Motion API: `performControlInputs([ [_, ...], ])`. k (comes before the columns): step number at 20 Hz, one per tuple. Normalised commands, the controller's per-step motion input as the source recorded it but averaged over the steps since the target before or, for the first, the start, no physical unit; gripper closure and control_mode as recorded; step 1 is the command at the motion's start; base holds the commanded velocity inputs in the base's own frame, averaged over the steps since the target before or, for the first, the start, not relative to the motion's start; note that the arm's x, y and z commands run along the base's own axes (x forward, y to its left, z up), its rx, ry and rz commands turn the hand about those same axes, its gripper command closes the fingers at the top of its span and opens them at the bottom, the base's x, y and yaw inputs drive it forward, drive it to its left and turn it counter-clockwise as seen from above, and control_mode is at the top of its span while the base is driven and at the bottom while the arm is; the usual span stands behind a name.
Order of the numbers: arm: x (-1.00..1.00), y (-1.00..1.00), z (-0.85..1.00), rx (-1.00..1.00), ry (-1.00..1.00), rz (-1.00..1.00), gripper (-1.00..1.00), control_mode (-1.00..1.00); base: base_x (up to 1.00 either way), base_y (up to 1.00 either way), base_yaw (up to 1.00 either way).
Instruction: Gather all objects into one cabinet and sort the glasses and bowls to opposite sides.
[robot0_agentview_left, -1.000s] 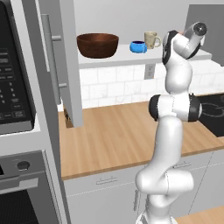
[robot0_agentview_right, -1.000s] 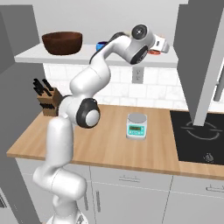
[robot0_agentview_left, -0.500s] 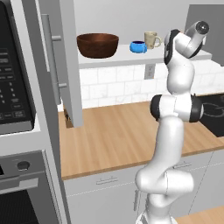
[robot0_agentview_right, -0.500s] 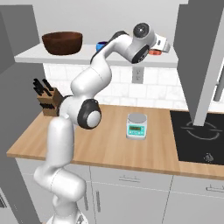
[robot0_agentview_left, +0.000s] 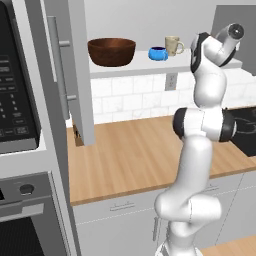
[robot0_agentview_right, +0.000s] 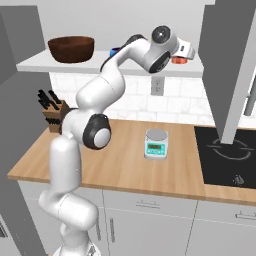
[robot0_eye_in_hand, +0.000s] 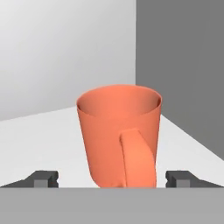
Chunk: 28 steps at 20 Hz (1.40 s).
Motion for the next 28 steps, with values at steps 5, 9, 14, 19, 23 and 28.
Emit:
performControlInputs([
  [5,-0.31,0.00,-0.16,-0.08,-0.02,-0.03,-1.00,-1.00,0.00,0.00,0.00],
  [9,-0.32,0.02,-0.04,-0.06,-0.04,-0.06,-1.00,-1.00,0.00,0.00,0.00],
  [14,-0.43,0.36,0.03,-0.02,-0.16,-0.01,-1.00,-1.00,0.00,0.00,0.00],
  [19,-0.41,0.28,0.29,0.00,-0.12,0.00,-1.00,-1.00,0.00,0.00,0.00],
  [23,-0.45,0.21,0.21,0.00,-0.01,0.01,-1.00,-1.00,0.00,0.00,0.00],
  [28,-0.27,0.16,0.37,0.00,0.11,0.07,-1.00,-1.00,0.00,0.00,0.00],
])
